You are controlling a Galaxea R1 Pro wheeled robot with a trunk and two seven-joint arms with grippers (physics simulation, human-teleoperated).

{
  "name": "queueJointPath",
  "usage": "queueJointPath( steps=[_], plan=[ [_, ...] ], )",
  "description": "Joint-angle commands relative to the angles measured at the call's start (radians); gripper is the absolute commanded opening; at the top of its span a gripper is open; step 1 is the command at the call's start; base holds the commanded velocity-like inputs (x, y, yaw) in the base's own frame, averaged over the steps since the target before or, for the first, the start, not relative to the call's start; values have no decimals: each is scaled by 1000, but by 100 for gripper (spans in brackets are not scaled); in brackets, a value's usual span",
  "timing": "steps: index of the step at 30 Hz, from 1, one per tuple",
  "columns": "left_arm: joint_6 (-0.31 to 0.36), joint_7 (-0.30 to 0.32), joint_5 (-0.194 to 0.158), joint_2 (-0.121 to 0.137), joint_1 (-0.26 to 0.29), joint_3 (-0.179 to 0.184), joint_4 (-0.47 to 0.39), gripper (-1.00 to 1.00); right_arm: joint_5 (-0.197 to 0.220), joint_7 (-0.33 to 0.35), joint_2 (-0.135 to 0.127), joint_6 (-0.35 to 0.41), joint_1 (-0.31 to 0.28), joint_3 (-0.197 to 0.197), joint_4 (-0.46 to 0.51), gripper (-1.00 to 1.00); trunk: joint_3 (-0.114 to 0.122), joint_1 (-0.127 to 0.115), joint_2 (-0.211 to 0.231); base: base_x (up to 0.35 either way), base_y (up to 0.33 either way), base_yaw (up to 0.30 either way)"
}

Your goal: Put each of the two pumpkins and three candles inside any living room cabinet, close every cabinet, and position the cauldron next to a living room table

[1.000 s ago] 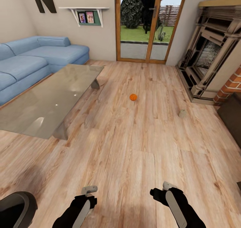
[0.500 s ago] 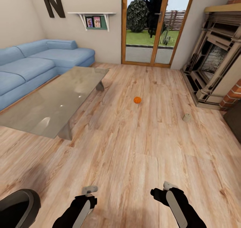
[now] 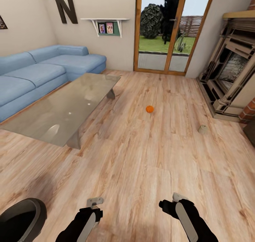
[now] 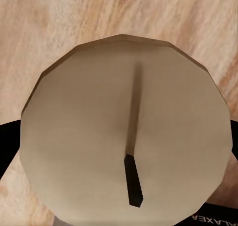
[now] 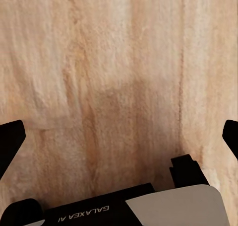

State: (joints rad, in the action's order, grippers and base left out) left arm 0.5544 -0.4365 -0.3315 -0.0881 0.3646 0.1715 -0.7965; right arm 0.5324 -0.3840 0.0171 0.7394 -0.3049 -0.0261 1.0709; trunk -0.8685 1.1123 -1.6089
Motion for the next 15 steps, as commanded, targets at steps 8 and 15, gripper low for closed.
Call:
queueJointPath(
  steps=[8,15],
  plan=[
    [2,-10,-11,-1,0,3,-1,-100,12,-8,-1,1,0,1,3,100,12,0,0,-82,0,112],
    [2,-10,-11,-1,0,2,-1,-100,13,-8,1,2,0,1,3,100,14,0,0,-321,-66,37]
  ],
)
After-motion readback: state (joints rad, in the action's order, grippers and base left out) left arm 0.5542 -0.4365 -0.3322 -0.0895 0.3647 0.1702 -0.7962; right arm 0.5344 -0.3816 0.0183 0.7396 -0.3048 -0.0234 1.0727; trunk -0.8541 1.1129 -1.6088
